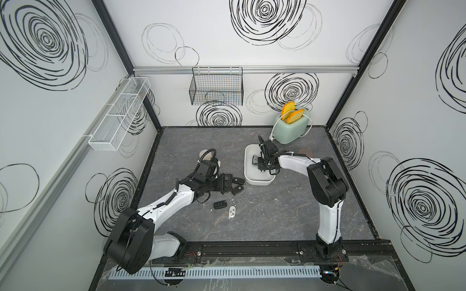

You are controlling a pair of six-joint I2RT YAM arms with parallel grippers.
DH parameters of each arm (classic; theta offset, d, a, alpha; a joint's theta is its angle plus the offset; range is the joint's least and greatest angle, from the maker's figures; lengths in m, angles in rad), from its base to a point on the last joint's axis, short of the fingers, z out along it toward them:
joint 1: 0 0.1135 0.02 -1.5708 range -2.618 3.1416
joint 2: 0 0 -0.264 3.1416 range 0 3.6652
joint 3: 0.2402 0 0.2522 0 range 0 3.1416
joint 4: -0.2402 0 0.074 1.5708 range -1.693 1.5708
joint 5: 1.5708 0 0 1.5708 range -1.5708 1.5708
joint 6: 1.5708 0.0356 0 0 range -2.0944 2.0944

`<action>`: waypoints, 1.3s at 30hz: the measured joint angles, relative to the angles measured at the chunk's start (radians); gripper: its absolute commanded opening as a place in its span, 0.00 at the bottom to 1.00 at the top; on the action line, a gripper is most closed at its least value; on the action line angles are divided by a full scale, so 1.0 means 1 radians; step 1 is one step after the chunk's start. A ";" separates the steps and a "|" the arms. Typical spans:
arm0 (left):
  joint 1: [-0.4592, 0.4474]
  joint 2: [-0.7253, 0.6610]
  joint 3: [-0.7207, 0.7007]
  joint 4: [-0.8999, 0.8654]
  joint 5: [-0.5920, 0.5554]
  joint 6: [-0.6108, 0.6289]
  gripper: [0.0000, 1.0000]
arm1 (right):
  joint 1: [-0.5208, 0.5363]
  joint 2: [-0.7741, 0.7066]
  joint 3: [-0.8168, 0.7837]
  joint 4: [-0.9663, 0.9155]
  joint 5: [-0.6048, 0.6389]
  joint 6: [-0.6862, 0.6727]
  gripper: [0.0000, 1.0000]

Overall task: Place the car key into the storage box
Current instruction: Place the car key in the storage box.

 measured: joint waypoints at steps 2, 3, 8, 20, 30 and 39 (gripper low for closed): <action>0.000 0.000 0.000 0.003 -0.004 0.000 0.98 | 0.000 0.003 0.003 -0.001 0.005 0.007 0.32; 0.000 0.000 0.000 0.004 -0.005 0.000 0.98 | 0.001 0.004 0.004 -0.001 0.006 0.011 0.32; 0.000 0.000 0.000 0.006 -0.012 0.000 0.98 | 0.001 0.006 0.004 -0.001 0.011 0.027 0.34; -0.010 0.000 0.000 0.006 -0.023 0.001 0.98 | 0.003 0.007 0.002 -0.005 0.034 0.048 0.55; -0.015 0.000 -0.002 -0.034 -0.041 0.014 0.98 | 0.022 -0.194 -0.058 0.040 -0.007 0.040 0.85; -0.021 -0.031 0.002 -0.164 -0.061 0.048 0.98 | 0.033 -0.422 -0.229 0.167 -0.138 0.017 0.99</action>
